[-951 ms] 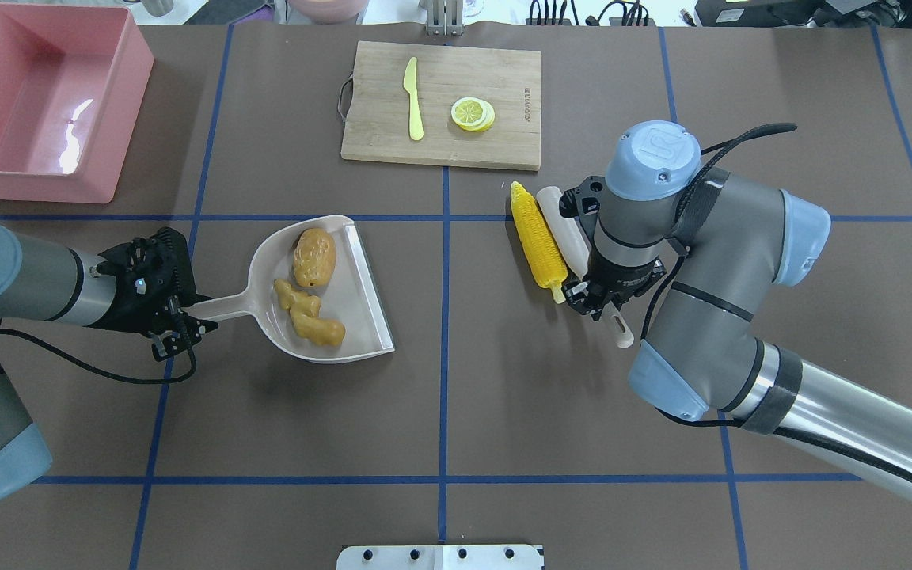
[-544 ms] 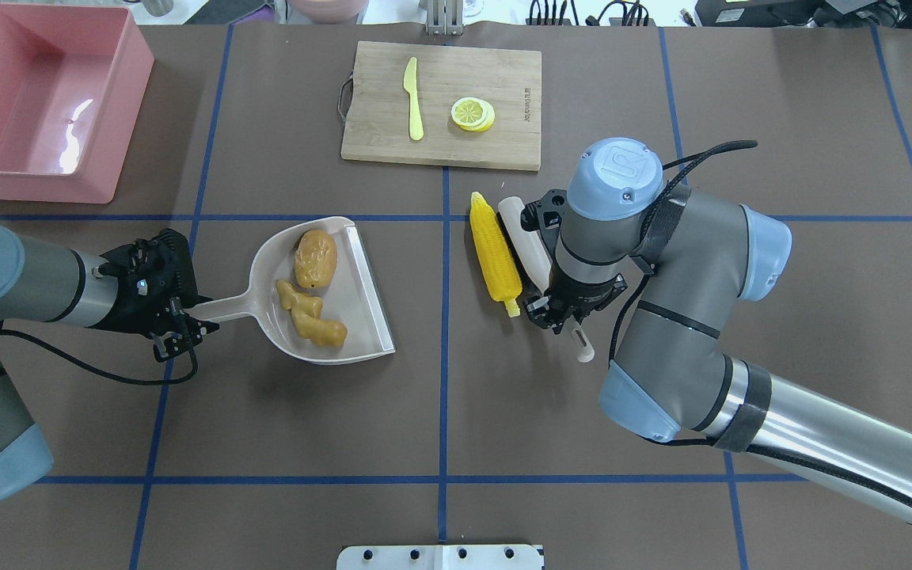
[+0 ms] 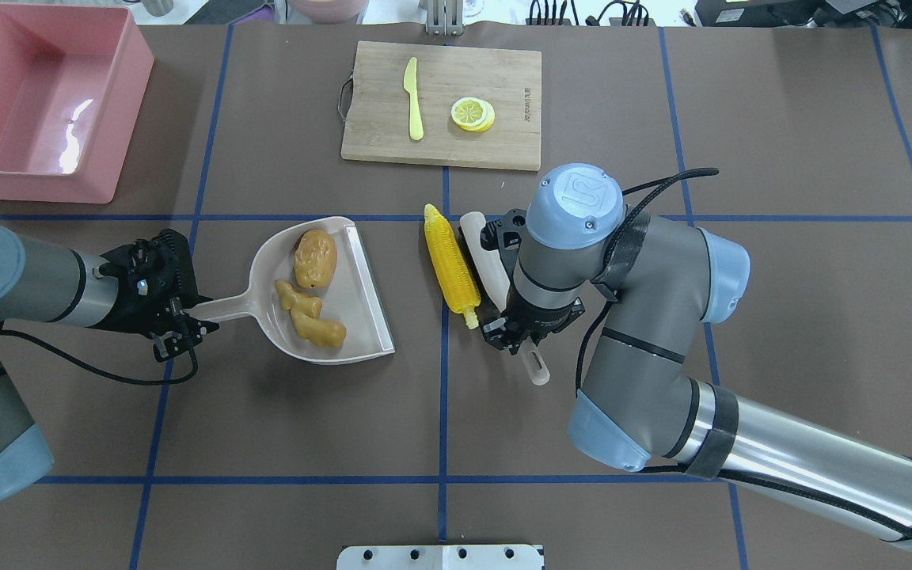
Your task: Sweep and dump trash into bin
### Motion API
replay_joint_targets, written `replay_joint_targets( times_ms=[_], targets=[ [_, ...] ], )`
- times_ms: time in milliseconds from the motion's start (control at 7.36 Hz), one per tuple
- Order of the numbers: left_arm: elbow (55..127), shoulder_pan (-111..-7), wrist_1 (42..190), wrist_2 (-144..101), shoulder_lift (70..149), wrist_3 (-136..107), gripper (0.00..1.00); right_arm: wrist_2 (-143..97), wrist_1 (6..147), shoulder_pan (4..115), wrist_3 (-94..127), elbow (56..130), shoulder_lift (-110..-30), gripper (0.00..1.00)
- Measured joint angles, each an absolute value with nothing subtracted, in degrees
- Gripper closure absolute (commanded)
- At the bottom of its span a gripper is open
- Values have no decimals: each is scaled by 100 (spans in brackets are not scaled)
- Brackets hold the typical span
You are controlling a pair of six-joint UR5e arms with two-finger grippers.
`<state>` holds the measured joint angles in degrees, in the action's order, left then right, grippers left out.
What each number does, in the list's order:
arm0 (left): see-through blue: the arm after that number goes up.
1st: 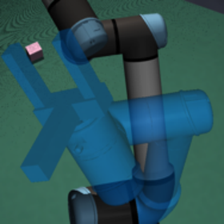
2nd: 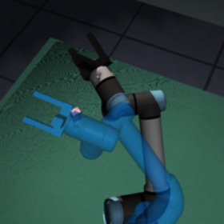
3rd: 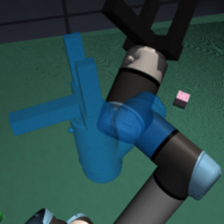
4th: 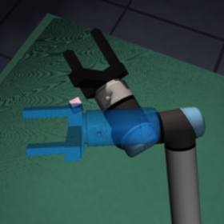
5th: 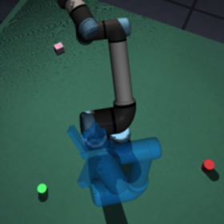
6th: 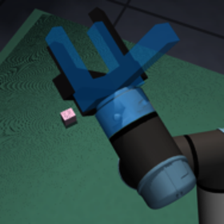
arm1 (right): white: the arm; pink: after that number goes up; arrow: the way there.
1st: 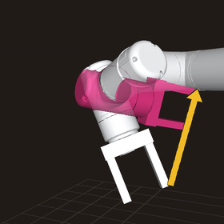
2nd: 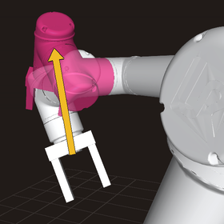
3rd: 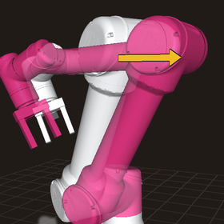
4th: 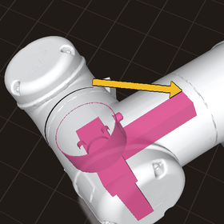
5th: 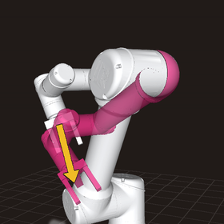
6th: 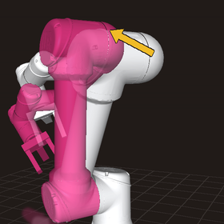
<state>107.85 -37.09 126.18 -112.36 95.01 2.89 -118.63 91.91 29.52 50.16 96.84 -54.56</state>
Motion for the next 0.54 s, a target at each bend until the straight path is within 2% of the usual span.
replay_joint_targets(
  times_ms=[544],
  targets=[
    [10774,-3709,12621,-11227,9509,290,80,-11576,8895,2591,5470,9282,-4986,100]
  ],
)
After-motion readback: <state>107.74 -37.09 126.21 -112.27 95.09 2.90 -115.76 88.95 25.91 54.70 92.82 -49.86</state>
